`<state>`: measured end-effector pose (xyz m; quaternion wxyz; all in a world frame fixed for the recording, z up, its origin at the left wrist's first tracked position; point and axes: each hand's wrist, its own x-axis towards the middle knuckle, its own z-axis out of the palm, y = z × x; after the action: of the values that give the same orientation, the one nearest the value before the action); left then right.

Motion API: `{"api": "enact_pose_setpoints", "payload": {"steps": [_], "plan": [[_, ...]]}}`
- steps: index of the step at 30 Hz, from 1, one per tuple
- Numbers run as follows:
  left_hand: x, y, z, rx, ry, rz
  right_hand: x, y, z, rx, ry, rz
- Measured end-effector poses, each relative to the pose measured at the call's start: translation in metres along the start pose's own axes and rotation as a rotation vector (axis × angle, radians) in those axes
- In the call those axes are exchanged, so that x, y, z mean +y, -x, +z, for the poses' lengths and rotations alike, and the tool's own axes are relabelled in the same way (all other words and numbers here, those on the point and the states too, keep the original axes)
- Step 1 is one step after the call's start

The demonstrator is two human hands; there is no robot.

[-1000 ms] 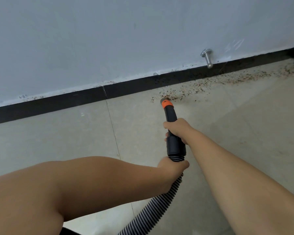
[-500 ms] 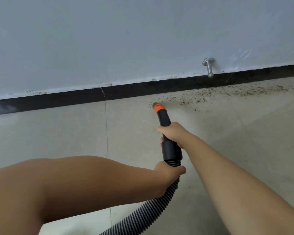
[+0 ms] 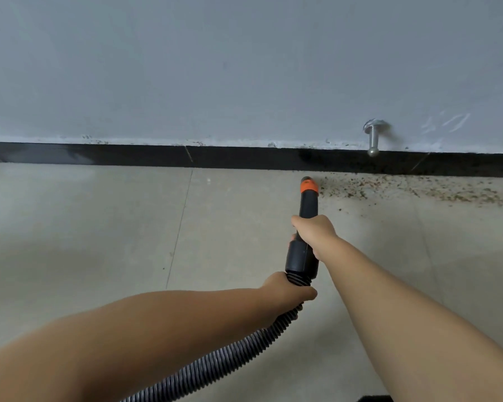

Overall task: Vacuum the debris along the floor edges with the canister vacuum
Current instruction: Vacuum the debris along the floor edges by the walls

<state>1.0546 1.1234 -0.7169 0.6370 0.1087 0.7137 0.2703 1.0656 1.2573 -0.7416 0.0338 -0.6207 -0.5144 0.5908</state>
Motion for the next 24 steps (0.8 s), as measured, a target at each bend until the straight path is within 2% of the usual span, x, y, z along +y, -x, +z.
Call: {"api": "enact_pose_setpoints", "payload": {"steps": [3, 10, 19, 24], "plan": [[0.009, -0.001, 0.016, 0.058, 0.033, 0.004, -0.002, -0.008, -0.012, -0.020, 0.045, -0.029], [0.035, 0.009, 0.013, 0.177, 0.109, -0.015, -0.037, -0.003, -0.006, -0.199, 0.087, -0.050], [0.030, -0.003, -0.007, 0.190, 0.186, -0.015, -0.051, -0.005, 0.025, -0.263, 0.189, -0.073], [0.014, -0.003, -0.017, 0.179, 0.196, -0.020, -0.044, 0.002, 0.040, -0.241, 0.251, -0.090]]}}
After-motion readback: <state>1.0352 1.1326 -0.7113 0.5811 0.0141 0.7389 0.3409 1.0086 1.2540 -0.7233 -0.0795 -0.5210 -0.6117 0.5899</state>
